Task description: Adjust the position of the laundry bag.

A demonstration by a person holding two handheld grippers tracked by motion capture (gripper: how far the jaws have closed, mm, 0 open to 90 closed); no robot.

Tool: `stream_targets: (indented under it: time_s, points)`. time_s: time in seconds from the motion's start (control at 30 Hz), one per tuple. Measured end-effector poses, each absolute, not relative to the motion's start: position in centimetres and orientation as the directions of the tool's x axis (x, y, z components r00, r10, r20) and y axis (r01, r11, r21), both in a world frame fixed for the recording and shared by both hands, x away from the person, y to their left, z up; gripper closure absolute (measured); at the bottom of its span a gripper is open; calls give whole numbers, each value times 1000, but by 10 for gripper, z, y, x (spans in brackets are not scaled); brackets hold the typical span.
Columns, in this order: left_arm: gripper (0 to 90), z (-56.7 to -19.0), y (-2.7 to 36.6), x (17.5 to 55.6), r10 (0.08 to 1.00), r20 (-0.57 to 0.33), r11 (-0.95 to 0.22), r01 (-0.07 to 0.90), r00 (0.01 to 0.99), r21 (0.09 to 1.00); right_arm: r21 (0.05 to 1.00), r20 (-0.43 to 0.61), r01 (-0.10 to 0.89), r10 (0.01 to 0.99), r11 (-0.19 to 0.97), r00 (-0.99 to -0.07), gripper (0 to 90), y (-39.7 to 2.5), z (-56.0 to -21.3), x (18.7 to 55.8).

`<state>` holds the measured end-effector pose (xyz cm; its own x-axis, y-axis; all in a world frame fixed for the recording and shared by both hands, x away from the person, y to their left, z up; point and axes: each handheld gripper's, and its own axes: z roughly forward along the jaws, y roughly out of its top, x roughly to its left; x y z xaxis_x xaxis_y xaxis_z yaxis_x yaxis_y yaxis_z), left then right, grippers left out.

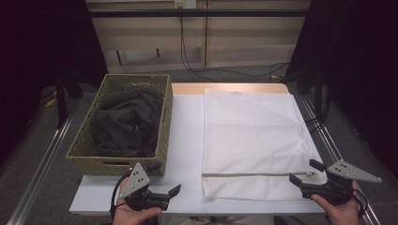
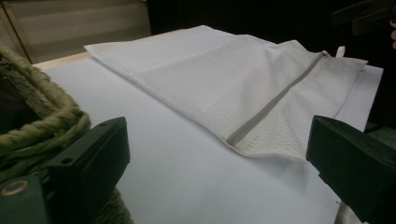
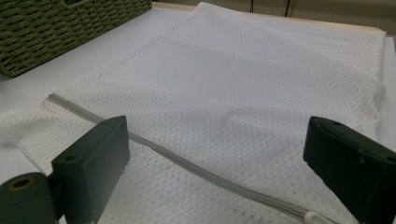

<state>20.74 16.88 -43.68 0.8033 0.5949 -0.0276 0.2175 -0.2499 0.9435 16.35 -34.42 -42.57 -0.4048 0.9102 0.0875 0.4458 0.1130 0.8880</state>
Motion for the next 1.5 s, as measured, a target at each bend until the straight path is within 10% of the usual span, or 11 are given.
stream_targets:
  time_s: [1.5]
  points:
    - [77,-437,169,210,583,-24,-277,227,812,934,832,123,487,768,265,-628,426,-253,-422,239]
